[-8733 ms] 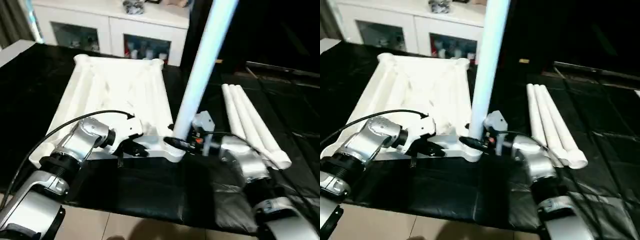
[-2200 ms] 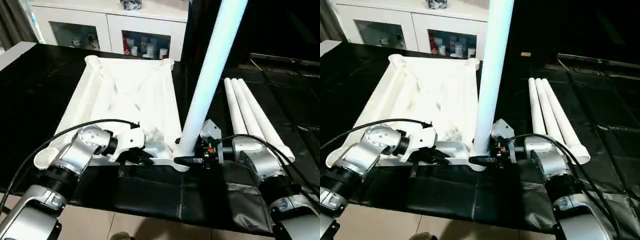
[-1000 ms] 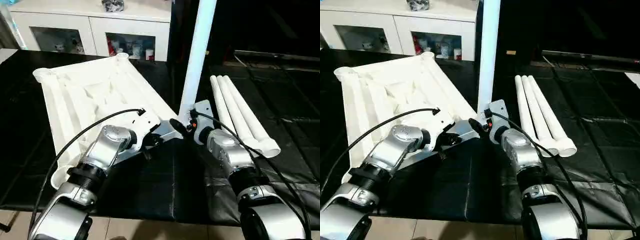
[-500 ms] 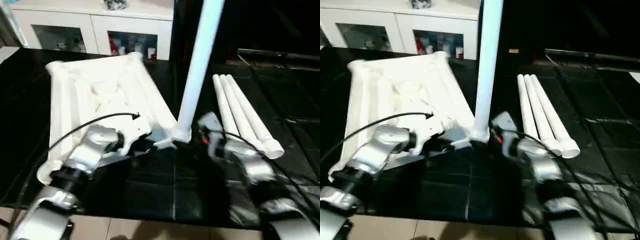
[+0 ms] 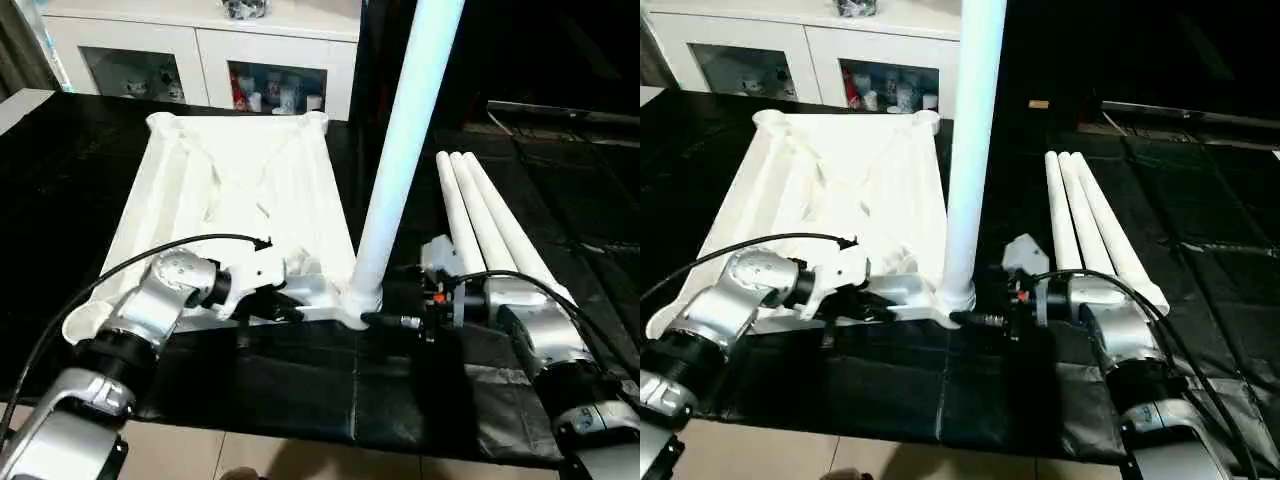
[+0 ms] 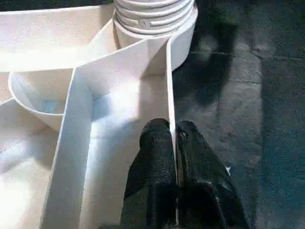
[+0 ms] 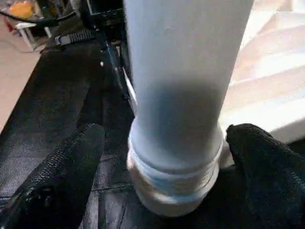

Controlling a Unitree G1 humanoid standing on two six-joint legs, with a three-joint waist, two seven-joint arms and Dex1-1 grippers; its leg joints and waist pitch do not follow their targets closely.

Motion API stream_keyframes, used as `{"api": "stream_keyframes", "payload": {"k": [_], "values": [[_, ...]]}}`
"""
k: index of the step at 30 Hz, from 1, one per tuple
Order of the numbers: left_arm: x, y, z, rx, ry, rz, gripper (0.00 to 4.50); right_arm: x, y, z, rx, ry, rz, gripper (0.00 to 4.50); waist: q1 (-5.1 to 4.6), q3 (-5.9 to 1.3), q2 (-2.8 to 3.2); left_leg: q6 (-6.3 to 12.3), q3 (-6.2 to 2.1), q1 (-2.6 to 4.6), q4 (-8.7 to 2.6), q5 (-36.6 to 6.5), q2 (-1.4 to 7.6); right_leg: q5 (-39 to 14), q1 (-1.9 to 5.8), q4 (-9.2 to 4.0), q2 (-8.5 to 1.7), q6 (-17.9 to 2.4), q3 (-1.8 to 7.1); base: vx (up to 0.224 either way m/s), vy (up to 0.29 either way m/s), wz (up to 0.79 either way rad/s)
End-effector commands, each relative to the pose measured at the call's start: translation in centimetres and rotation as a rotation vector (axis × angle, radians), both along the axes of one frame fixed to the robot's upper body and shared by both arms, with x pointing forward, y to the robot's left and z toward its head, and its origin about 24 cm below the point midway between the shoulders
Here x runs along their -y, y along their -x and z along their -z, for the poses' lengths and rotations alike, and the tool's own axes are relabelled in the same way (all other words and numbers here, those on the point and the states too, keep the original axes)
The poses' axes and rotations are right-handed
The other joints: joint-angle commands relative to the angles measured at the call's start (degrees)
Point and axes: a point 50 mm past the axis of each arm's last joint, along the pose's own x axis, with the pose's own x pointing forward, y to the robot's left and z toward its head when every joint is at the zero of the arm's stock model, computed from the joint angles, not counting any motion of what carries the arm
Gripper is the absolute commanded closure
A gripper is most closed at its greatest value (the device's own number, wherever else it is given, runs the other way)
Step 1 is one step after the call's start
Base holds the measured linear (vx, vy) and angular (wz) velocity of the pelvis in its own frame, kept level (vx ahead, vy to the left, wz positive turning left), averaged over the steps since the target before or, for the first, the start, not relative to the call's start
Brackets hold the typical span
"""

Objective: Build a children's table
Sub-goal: Rotate leg to tighten

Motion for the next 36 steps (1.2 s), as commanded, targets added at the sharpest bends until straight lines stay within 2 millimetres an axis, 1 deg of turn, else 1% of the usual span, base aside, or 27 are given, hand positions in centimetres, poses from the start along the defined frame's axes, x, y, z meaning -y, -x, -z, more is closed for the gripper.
{"api": "stream_keyframes", "payload": {"k": [1, 3, 4, 6, 8, 11, 12, 15, 18, 24, 25, 26, 27, 28, 29, 30, 31, 32, 33, 34, 35, 36], "values": [[0.7, 0.3, -0.1, -0.003, -0.032, 0.088, 4.5, -0.3, -0.3, -0.4, 0.017, 0.016, -0.035, 0.44, 0.07, -3.72, 0.06, 3.38, -0.33, 1.0, -2.87, -8.33, 2.55, 0.58, 2.47, -3.19, -4.67, -15.12, 2.2, 0.0, 0.0, 0.0], [0.7, 0.2, -0.1, 0.0, -0.035, 0.093, 4.5, -0.5, -0.4, -0.4, 0.012, 0.014, -0.047, 0.69, 0.26, -3.73, -0.07, 3.45, -0.32, 1.02, -2.85, -8.03, 2.59, 1.07, 2.48, -3.09, -4.64, -15.1, 2.23, 0.0, 0.0, 0.0], [0.7, 0.2, -0.1, 0.0, -0.035, 0.092, 4.5, -0.6, -0.4, -0.4, 0.01, 0.013, -0.049, 0.79, 0.4, -3.75, 0.01, 3.62, -0.34, 1.0, -2.84, -7.71, 2.58, 1.58, 2.46, -2.99, -4.59, -15.15, 2.19, 0.0, 0.0, 0.0], [0.7, 0.2, -0.1, 0.001, -0.036, 0.092, 4.5, -0.7, -0.4, -0.3, 0.008, 0.012, -0.052, 0.9, 0.64, -3.79, -0.02, 3.81, -0.31, 1.05, -2.77, -7.55, 2.61, 2.0, 2.43, -2.94, -4.66, -15.09, 2.22, 0.0, 0.0, 0.0], [0.5, 0.2, 0.0, 0.001, -0.037, 0.089, 4.5, -0.7, -0.3, -0.3, 0.002, 0.013, -0.066, 1.13, 0.84, -3.8, -0.06, 3.73, -0.32, 1.02, -2.78, -7.44, 2.58, 1.99, 2.49, -2.93, -4.65, -14.87, 2.2, 0.0, 0.0, 0.0], [0.5, 0.2, 0.0, -0.002, -0.036, 0.087, 4.5, -0.7, -0.2, -0.1, -0.003, 0.018, -0.079, 1.35, 0.85, -3.8, -0.05, 3.51, -0.34, 1.01, -2.8, -7.68, 2.55, 1.59, 2.48, -2.97, -4.62, -14.73, 2.17, 0.0, 0.0, 0.0], [0.4, 0.2, 0.1, -0.002, -0.036, 0.087, 4.5, -0.8, -0.2, 0.0, -0.003, 0.019, -0.083, 1.51, 0.84, -3.82, -0.03, 3.44, -0.34, 0.96, -2.77, -7.71, 2.51, 1.56, 2.52, -2.95, -4.65, -14.75, 2.18, 0.0, 0.0, 0.0], [0.3, 0.2, 0.1, -0.005, -0.035, 0.082, 4.5, -0.7, -0.1, 0.2, -0.01, 0.021, -0.092, 1.75, 0.87, -3.85, 0.0, 3.44, -0.36, 0.96, -2.75, -7.42, 2.54, 1.79, 2.51, -2.9, -4.62, -14.74, 2.17, 0.0, 0.0, 0.0], [0.3, 0.1, 0.1, -0.005, -0.035, 0.079, 4.5, -0.7, 0.0, 0.3, -0.011, 0.026, -0.096, 1.84, 0.89, -3.9, -0.02, 3.62, -0.34, 0.96, -2.68, -7.2, 2.54, 2.56, 2.52, -2.81, -4.65, -14.92, 2.16, 0.0, 0.0, 0.0], [0.3, 0.0, 0.2, -0.009, -0.029, 0.068, 4.5, -0.9, 0.2, 0.5, -0.017, 0.024, -0.1, 1.87, 0.93, -3.89, -0.05, 3.6, -0.34, 0.95, -2.67, -7.39, 2.51, 2.02, 2.57, -2.84, -4.65, -14.9, 2.16, 0.0, 0.0, 0.0], [0.3, 0.0, 0.1, -0.016, -0.01, 0.05, 4.5, -1.0, 0.3, 0.7, -0.025, 0.018, -0.102, 1.88, 0.91, -3.92, 0.23, 3.52, -0.35, 0.96, -2.66, -7.49, 2.51, 2.26, 2.54, -2.88, -4.64, -14.91, 2.17, 0.0, 0.0, 0.0], [0.4, -0.2, 0.1, -0.027, 0.017, 0.024, 4.5, -1.1, 0.4, 0.8, -0.034, 0.012, -0.098, 1.88, 0.93, -3.94, 0.37, 3.34, -0.41, 0.99, -2.66, -7.53, 2.51, 2.56, 2.56, -2.78, -4.59, -15.07, 2.14, 0.0, 0.0, 0.0], [0.4, -0.2, 0.1, -0.027, 0.017, 0.024, 4.5, -1.1, 0.4, 0.8, -0.034, 0.012, -0.098, 1.88, 0.87, -3.91, 0.29, 3.34, -0.35, 1.02, -2.67, -7.68, 2.5, 2.61, 2.52, -2.86, -4.53, -15.16, 2.14, 0.0, 0.0, 0.0], [0.7, -0.6, 0.0, -0.039, 0.061, -0.056, 4.5, -1.4, 0.4, 1.2, -0.064, -0.005, -0.055, 1.88, 0.87, -3.89, 0.24, 3.23, -0.32, 1.04, -2.68, -7.95, 2.5, 2.55, 2.55, -2.8, -4.54, -15.34, 2.15, 0.0, 0.0, 0.0], [0.7, -0.7, 0.0, -0.038, 0.065, -0.066, 4.5, -1.4, 0.4, 1.2, -0.069, -0.007, -0.048, 1.88, 0.86, -3.78, 0.31, 3.15, -0.36, 1.06, -2.75, -8.14, 2.51, 2.14, 2.52, -2.93, -4.52, -15.41, 2.17, 0.0, 0.0, 0.0], [1.1, -1.1, -0.1, -0.034, 0.088, -0.122, 4.5, -1.6, 0.4, 1.6, -0.088, -0.016, 0.003, 1.88, 0.9, -3.69, 0.27, 3.04, -0.4, 0.99, -2.8, -8.64, 2.47, 1.16, 2.52, -3.04, -4.58, -15.27, 2.16, 0.0, 0.0, 0.0], [1.3, -1.3, -0.1, -0.03, 0.101, -0.158, 4.5, -1.8, 0.3, 1.8, -0.1, -0.02, 0.038, 1.88, 0.85, -3.52, 0.28, 2.38, -0.42, 1.08, -2.95, -9.95, 2.5, -1.44, 2.41, -3.3, -4.66, -14.99, 2.21, 0.0, 0.0, 0.0], [1.3, -1.3, -0.1, -0.03, 0.101, -0.158, 4.5, -1.8, 0.3, 1.8, -0.1, -0.02, 0.038, 1.88, 0.81, -3.39, 0.29, 1.91, -0.43, 1.14, -3.07, -11.02, 2.51, -3.43, 2.35, -3.55, -4.76, -14.73, 2.25, 0.0, 0.0, 0.0], [2.1, -2.0, -0.7, -0.018, 0.16, -0.27, 4.5, -2.6, 0.1, 2.4, -0.149, -0.047, 0.135, 1.88, 0.65, -3.28, 0.27, 0.91, -0.47, 1.25, -3.23, -12.84, 2.52, -7.07, 2.29, -3.72, -4.79, -14.15, 2.38, 0.0, 0.0, 0.0], [2.6, -2.4, -1.0, -0.011, 0.182, -0.323, 4.5, -3.1, 0.1, 2.7, -0.172, -0.054, 0.186, 1.88, 0.58, -3.07, 0.28, 0.07, -0.65, 1.4, -3.49, -14.26, 2.5, -10.69, 2.19, -4.14, -4.9, -13.44, 2.42, 0.0, 0.0, 0.0], [3.0, -2.6, -1.2, -0.003, 0.199, -0.372, 4.5, -3.7, 0.0, 3.1, -0.193, -0.057, 0.235, 1.88, 0.43, -3.04, 0.27, -0.74, -0.73, 1.56, -3.57, -15.47, 2.49, -13.24, 2.07, -4.34, -5.03, -12.73, 2.59, 0.0, 0.0, 0.0], [3.0, -2.6, -1.2, -0.003, 0.199, -0.372, 4.5, -3.7, 0.0, 3.1, -0.193, -0.057, 0.235, 1.89, 0.26, -3.05, 0.14, -1.05, -0.77, 1.46, -3.63, -15.43, 2.44, -13.63, 2.19, -4.31, -5.01, -12.47, 2.65, 0.0, 0.0, 0.0]]}}
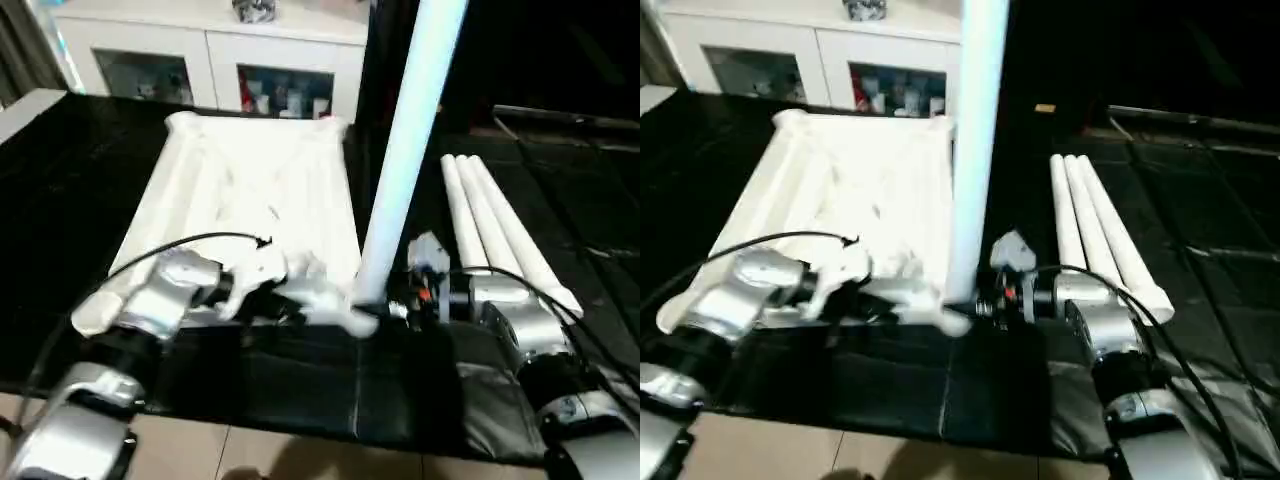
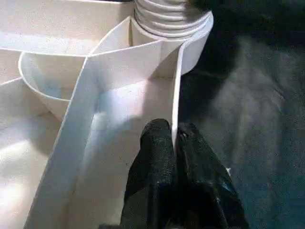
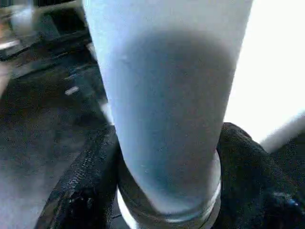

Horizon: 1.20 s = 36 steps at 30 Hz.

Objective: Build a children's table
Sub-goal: Rotate leg to tighten

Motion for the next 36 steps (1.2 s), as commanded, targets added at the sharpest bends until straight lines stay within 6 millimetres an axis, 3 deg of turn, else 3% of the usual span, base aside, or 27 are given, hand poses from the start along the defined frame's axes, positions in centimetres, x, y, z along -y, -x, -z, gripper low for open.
{"api": "stream_keyframes", "payload": {"k": [1, 3, 5, 6, 7, 8, 11, 12, 17, 21, 24, 27, 29, 33, 36], "values": [[1.7, -1.7, -2.3, 0.103, 0.121, -0.214, 4.5, -3.7, 0.7, 2.2, -0.126, -0.042, 0.039, 1.89, -0.34, -3.08, -0.07, -1.04, -0.82, 1.03, -3.97, -15.23, 2.39, -14.11, 1.93, -5.11, -5.03, -11.88, 2.5, 0.0, 0.0, 0.0], [2.6, -1.9, -2.5, 0.114, 0.135, -0.279, 4.5, -5.1, 0.1, 2.6, -0.164, -0.059, 0.156, 1.89, -1.27, -3.24, 0.03, -1.35, -0.94, 0.75, -3.97, -13.89, 2.23, -12.7, 1.99, -4.93, -5.03, -12.22, 2.47, 0.0, 0.0, 0.0], [2.6, -1.9, -2.5, 0.114, 0.135, -0.279, 4.5, -5.1, 0.1, 2.6, -0.164, -0.059, 0.156, 1.9, -1.55, -3.28, 0.11, -0.91, -0.85, 0.77, -3.8, -13.15, 2.1, -11.32, 1.94, -5.06, -4.84, -12.33, 2.42, 0.0, 0.0, 0.0], [3.1, -1.9, -2.6, 0.116, 0.138, -0.303, 4.5, -5.7, -0.2, 2.7, -0.179, -0.058, 0.203, 1.9, -1.69, -3.52, 0.21, 0.15, -0.71, 0.53, -3.59, -11.03, 2.08, -6.79, 2.13, -4.64, -4.66, -12.58, 2.5, 0.0, 0.0, 0.0], [4.5, -1.9, -2.8, 0.143, 0.126, -0.339, 4.5, -6.9, -1.0, 3.0, -0.223, -0.025, 0.353, 1.9, -1.75, -3.6, 0.08, 0.33, -0.74, 0.45, -3.59, -10.03, 2.07, -5.13, 2.24, -4.46, -4.62, -12.84, 2.43, 0.0, 0.0, 0.0], [4.7, -1.9, -2.8, 0.146, 0.125, -0.341, 4.5, -7.0, -1.1, 3.0, -0.232, -0.025, 0.374, 1.9, -2.24, -3.49, 0.28, 0.14, -0.79, 0.48, -3.74, -9.21, 2.08, -3.74, 2.1, -4.4, -4.54, -13.44, 2.36, 0.0, 0.0, 0.0], [5.7, -1.8, -3.0, 0.158, 0.124, -0.341, 4.5, -7.4, -1.5, 2.7, -0.244, -0.051, 0.438, 1.9, -2.22, -3.56, 0.18, 0.85, -0.6, 0.48, -3.5, -9.56, 1.92, -3.77, 2.31, -4.59, -4.63, -13.26, 2.37, 0.0, 0.0, 0.0], [5.9, -1.7, -3.1, 0.16, 0.121, -0.342, 4.5, -7.5, -1.6, 2.5, -0.23, -0.061, 0.444, 1.39, -2.13, -3.58, 0.23, 1.14, -0.56, 0.37, -3.51, -9.17, 1.94, -3.16, 2.38, -4.56, -4.57, -12.93, 2.37, 0.0, 0.0, 0.0], [5.7, -1.7, -3.1, 0.181, 0.092, -0.326, 4.5, -7.3, -1.6, 2.3, -0.206, -0.078, 0.428, 1.04, -2.32, -3.42, 0.27, 1.28, -0.63, 0.38, -3.69, -10.12, 2.01, -3.78, 2.32, -4.75, -4.55, -12.48, 2.31, 0.0, 0.0, 0.0], [4.2, -1.4, -2.4, 0.181, 0.042, -0.312, 4.5, -5.6, -1.6, 2.1, -0.124, -0.071, 0.425, 0.68, -2.3, -3.42, 0.19, 1.18, -0.66, 0.35, -3.75, -10.53, 2.13, -4.66, 2.37, -4.79, -4.69, -12.08, 2.37, 0.0, 0.0, 0.0], [3.2, -1.4, -2.1, 0.18, 0.013, -0.287, 4.5, -3.9, -1.4, 1.8, -0.062, -0.064, 0.388, 0.34, -2.21, -3.64, 0.13, 2.41, -0.57, 0.21, -3.45, -8.13, 2.0, 0.12, 2.57, -4.38, -4.39, -12.53, 2.28, 0.0, 0.0, 0.0], [2.4, -1.4, -1.8, 0.175, -0.006, -0.252, 4.5, -2.4, -1.1, 1.6, -0.023, -0.048, 0.348, 0.05, -2.24, -3.67, 0.03, 3.24, -0.51, 0.04, -3.29, -7.29, 1.86, 1.66, 2.61, -4.27, -4.38, -12.82, 2.25, 0.0, 0.0, 0.0], [1.8, -1.2, -1.7, 0.168, -0.016, -0.203, 4.5, -0.9, -0.9, 1.3, 0.014, -0.034, 0.309, 0.05, -2.12, -3.58, 0.27, 3.23, -0.49, 0.07, -3.27, -7.76, 1.93, 0.52, 2.55, -4.4, -4.49, -13.13, 2.27, 0.0, 0.0, 0.0], [1.0, -1.0, -1.5, 0.164, -0.026, -0.149, 4.5, 0.9, -0.6, 0.6, 0.072, -0.01, 0.238, 0.05, -1.96, -3.63, 0.17, 3.21, -0.52, 0.13, -3.25, -8.57, 2.04, 0.17, 2.63, -4.42, -4.37, -13.25, 2.22, 0.0, 0.0, 0.0], [0.1, -0.6, -1.3, 0.148, -0.038, -0.058, 4.5, 2.6, 0.4, -1.0, 0.115, -0.013, 0.054, 0.05, -1.47, -3.62, 0.14, 4.11, -0.49, 0.04, -3.09, -8.29, 2.16, 1.58, 2.78, -4.18, -4.26, -13.12, 2.17, 0.0, 0.0, 0.0]]}}
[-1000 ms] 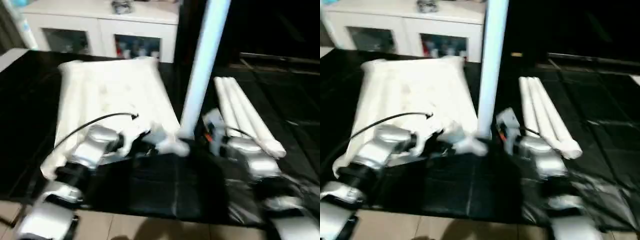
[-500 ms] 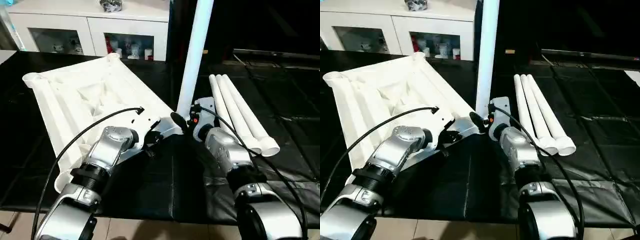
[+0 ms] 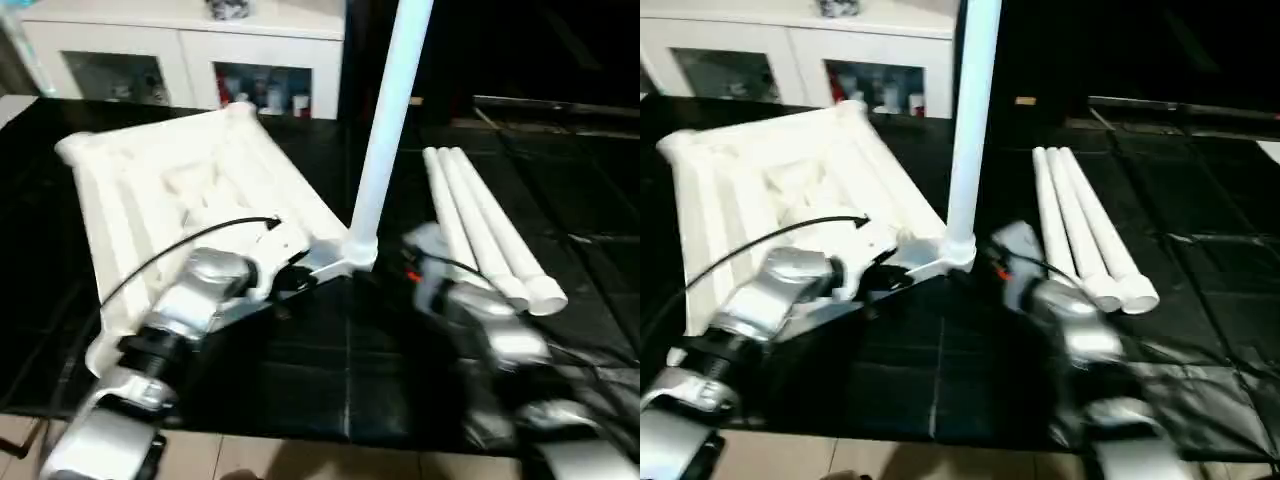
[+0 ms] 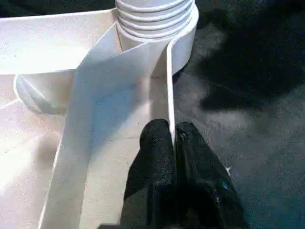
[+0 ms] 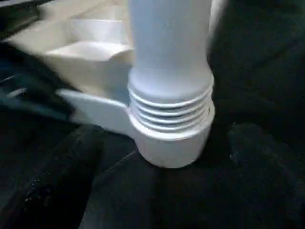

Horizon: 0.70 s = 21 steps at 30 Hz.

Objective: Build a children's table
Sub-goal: Rotate leg to tighten

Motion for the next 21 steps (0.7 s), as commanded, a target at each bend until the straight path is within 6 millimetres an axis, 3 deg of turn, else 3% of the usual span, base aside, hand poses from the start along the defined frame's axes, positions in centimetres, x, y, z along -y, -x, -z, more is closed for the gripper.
{"api": "stream_keyframes", "payload": {"k": [1, 4, 12, 15, 16, 20, 21], "values": [[0.0, 0.3, -0.4, 0.021, -0.011, 0.119, 4.5, 0.3, 0.5, -1.8, 0.044, -0.006, -0.16, 0.05, 0.38, -3.74, -0.05, 4.49, -0.43, 0.74, -2.73, -7.88, 2.11, 2.31, 3.1, -3.67, -4.21, -13.53, 2.2, 0.0, 0.0, 0.0], [-0.4, 0.5, -0.3, 0.012, -0.035, 0.172, 4.5, 0.6, 0.6, -2.2, 0.05, 0.024, -0.222, 0.05, 0.7, -3.74, 0.01, 4.96, -0.42, 0.77, -2.61, -8.13, 2.22, 1.51, 2.97, -3.68, -4.35, -13.82, 2.11, 0.0, 0.0, 0.0], [-0.9, 1.5, -0.4, -0.018, -0.091, 0.373, 4.5, -0.6, 0.1, -2.4, 0.083, 0.147, -0.362, 0.05, 1.32, -3.93, 0.06, 3.57, -0.44, 0.88, -2.63, -7.63, 2.45, 1.46, 2.61, -3.19, -4.45, -15.2, 2.02, 0.0, 0.0, 0.0], [-0.9, 1.6, -0.4, -0.018, -0.093, 0.395, 4.5, -1.0, 0.1, -2.3, 0.076, 0.149, -0.393, 0.05, 2.01, -3.95, 0.03, 4.2, -0.34, 0.81, -2.36, -7.18, 2.47, 3.31, 2.5, -2.92, -4.51, -15.0, 2.13, 0.0, 0.0, 0.0], [-0.9, 1.6, -0.4, -0.017, -0.094, 0.398, 4.5, -1.2, 0.1, -2.3, 0.079, 0.154, -0.397, 0.05, 2.13, -3.95, -0.22, 4.2, -0.33, 0.78, -2.38, -7.16, 2.5, 3.07, 2.51, -2.94, -4.57, -14.9, 2.13, 0.0, 0.0, 0.0], [-0.9, 1.7, -0.4, -0.018, -0.089, 0.423, 4.5, -1.8, 0.2, -2.0, 0.073, 0.149, -0.437, 0.05, 2.28, -3.81, -0.14, 3.46, -0.39, 0.69, -2.49, -8.56, 2.46, -0.05, 2.42, -3.18, -4.69, -14.26, 2.15, 0.0, 0.0, 0.0], [-0.9, 1.7, -0.4, -0.02, -0.087, 0.429, 4.5, -1.9, 0.2, -2.0, 0.07, 0.146, -0.449, 0.31, 2.3, -3.8, -0.17, 3.15, -0.4, 0.73, -2.53, -8.93, 2.49, -0.87, 2.43, -3.21, -4.69, -14.03, 2.16, 0.0, 0.0, 0.0]]}}
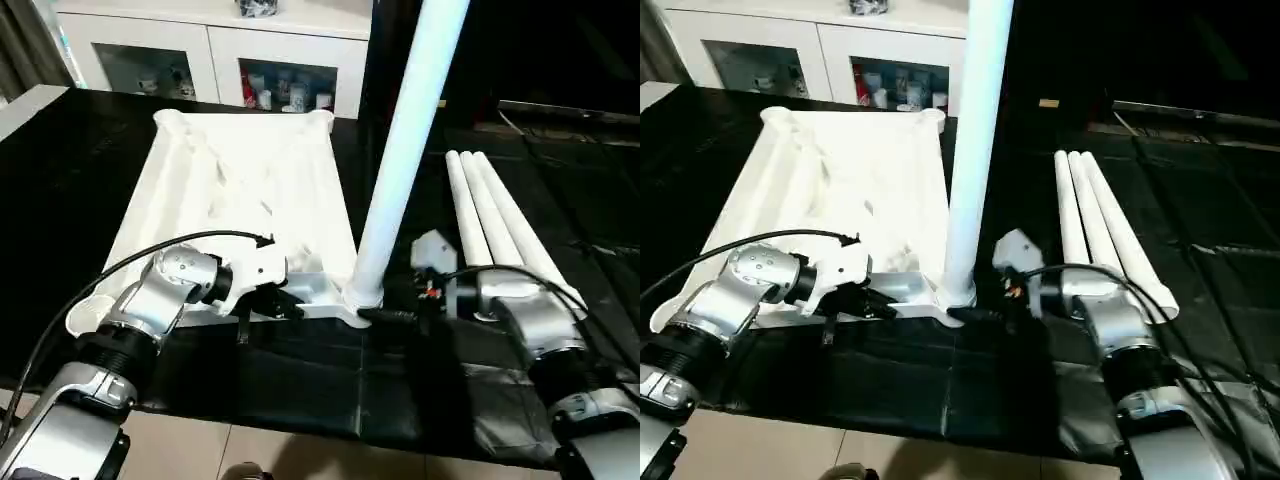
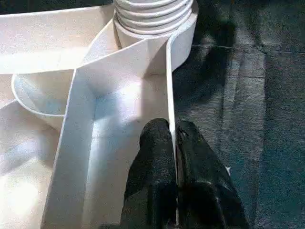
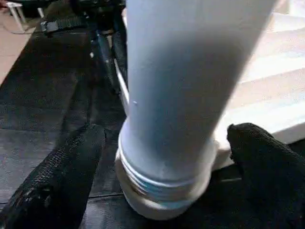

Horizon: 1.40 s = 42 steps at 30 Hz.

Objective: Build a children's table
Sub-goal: Rotate leg to tighten

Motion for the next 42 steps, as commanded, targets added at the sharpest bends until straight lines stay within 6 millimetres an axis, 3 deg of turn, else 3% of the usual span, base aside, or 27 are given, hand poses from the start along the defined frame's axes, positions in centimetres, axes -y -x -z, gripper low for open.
{"api": "stream_keyframes", "payload": {"k": [1, 9, 10, 14, 16, 29, 31, 33, 37, 40, 42], "values": [[0.7, 0.2, -0.1, -0.003, -0.024, 0.077, 4.5, -0.2, -0.3, -0.6, 0.021, 0.002, -0.029, 0.38, -0.19, -3.89, -0.15, 3.0, -0.34, 1.24, -3.15, -8.92, 2.42, -0.89, 2.84, -3.67, -4.66, -14.04, 2.27, 0.0, 0.0, 0.0], [0.4, 0.2, -0.2, -0.014, -0.026, 0.1, 4.5, -0.5, -0.3, -0.5, -0.004, -0.029, -0.053, 0.86, -0.07, -4.03, 0.0, 3.59, -0.37, 1.18, -3.02, -7.47, 2.41, 2.45, 2.82, -3.24, -4.53, -14.58, 2.2, 0.0, 0.0, 0.0], [0.4, 0.2, -0.2, -0.015, -0.026, 0.1, 4.5, -0.5, -0.3, -0.4, -0.007, -0.03, -0.054, 1.16, -0.06, -4.02, 0.13, 3.49, -0.37, 1.23, -3.03, -7.94, 2.42, 1.91, 2.78, -3.34, -4.55, -14.63, 2.18, 0.0, 0.0, 0.0], [0.4, 0.2, -0.2, -0.019, -0.028, 0.103, 4.5, -0.4, -0.1, -0.1, -0.032, -0.028, -0.066, 1.29, -0.09, -4.02, 0.1, 3.25, -0.39, 1.23, -3.06, -8.34, 2.43, 1.14, 2.82, -3.36, -4.55, -14.67, 2.18, 0.0, 0.0, 0.0], [0.4, 0.2, -0.2, -0.021, -0.027, 0.102, 4.5, -0.4, 0.0, 0.1, -0.045, -0.027, -0.073, 1.63, -0.08, -4.06, 0.15, 3.33, -0.41, 1.23, -3.01, -8.14, 2.45, 1.7, 2.86, -3.26, -4.57, -14.78, 2.19, 0.0, 0.0, 0.0], [0.6, 0.0, 0.1, -0.08, 0.036, 0.021, 4.5, -1.2, 0.8, 1.0, -0.097, -0.099, -0.053, 1.83, -0.04, -4.09, 0.48, 3.35, -0.44, 1.29, -3.0, -8.49, 2.45, 2.68, 2.82, -3.23, -4.5, -15.47, 2.12, 0.0, 0.0, 0.0], [0.7, -0.1, 0.2, -0.083, 0.051, -0.013, 4.5, -1.4, 0.8, 1.1, -0.101, -0.108, -0.024, 1.84, 0.0, -3.98, 0.42, 3.02, -0.44, 1.33, -3.1, -9.16, 2.5, 1.64, 2.81, -3.38, -4.56, -15.39, 2.15, 0.0, 0.0, 0.0], [1.6, -0.5, 0.2, -0.082, 0.104, -0.109, 4.5, -1.9, 0.6, 1.7, -0.132, -0.117, 0.079, 1.84, -0.23, -3.73, 0.6, 1.79, -0.52, 1.46, -3.41, -10.77, 2.51, -1.49, 2.7, -3.69, -4.55, -14.98, 2.18, 0.0, 0.0, 0.0], [3.9, -1.1, -0.2, -0.072, 0.218, -0.283, 4.5, -4.0, 0.5, 3.0, -0.209, -0.149, 0.279, 1.84, -0.98, -3.33, 0.4, -0.7, -0.81, 1.71, -4.1, -14.89, 2.44, -9.43, 2.63, -4.46, -4.77, -13.27, 2.43, 0.0, 0.0, 0.0], [6.3, -1.6, -1.0, -0.046, 0.29, -0.426, 4.5, -6.5, -0.1, 3.5, -0.252, -0.211, 0.474, 1.85, -1.97, -2.98, 0.35, -1.35, -0.94, 1.95, -4.28, -17.03, 2.17, -15.98, 2.5, -5.37, -5.05, -11.87, 2.64, 0.0, 0.0, 0.0], [7.0, -1.6, -1.3, -0.05, 0.309, -0.453, 4.5, -7.1, -0.3, 3.5, -0.259, -0.222, 0.511, 1.86, -2.24, -3.24, 0.34, -1.23, -0.97, 1.91, -4.2, -15.63, 2.11, -15.93, 2.67, -5.47, -5.06, -11.24, 2.7, 0.0, 0.0, 0.0]]}}
